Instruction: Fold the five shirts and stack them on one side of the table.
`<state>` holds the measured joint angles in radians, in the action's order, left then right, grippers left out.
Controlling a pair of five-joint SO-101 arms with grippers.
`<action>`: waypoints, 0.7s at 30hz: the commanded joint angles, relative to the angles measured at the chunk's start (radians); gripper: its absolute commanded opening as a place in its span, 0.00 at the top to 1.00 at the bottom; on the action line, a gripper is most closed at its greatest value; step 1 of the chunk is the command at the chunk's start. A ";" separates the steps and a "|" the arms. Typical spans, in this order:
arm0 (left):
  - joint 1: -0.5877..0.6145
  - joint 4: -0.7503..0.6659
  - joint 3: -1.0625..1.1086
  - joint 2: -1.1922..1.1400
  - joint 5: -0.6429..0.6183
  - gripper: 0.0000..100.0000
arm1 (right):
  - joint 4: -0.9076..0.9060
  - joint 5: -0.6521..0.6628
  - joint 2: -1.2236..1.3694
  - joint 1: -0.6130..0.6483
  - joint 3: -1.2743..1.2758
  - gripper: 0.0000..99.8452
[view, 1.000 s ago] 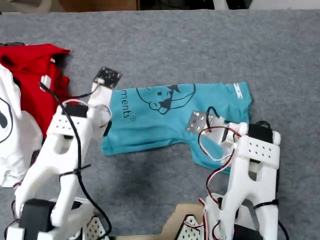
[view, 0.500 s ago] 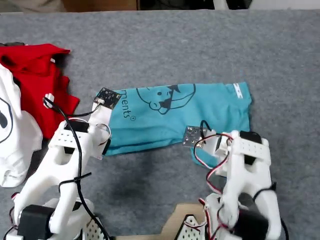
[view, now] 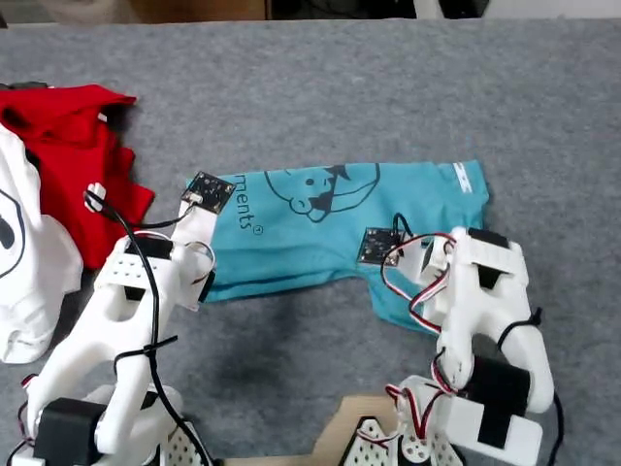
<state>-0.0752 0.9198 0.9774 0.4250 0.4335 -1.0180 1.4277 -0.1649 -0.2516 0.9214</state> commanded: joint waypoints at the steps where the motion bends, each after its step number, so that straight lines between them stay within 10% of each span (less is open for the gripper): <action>1: 0.003 -0.040 0.014 0.018 0.002 0.98 | -0.025 -0.003 0.005 0.005 -0.047 1.00; 21: 0.003 -0.137 0.095 0.018 0.002 0.98 | -0.290 -0.009 0.208 0.054 -0.759 1.00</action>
<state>-0.0752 0.7940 1.0771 0.4250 0.4335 -1.3080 1.4262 -0.0176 -0.2133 0.2816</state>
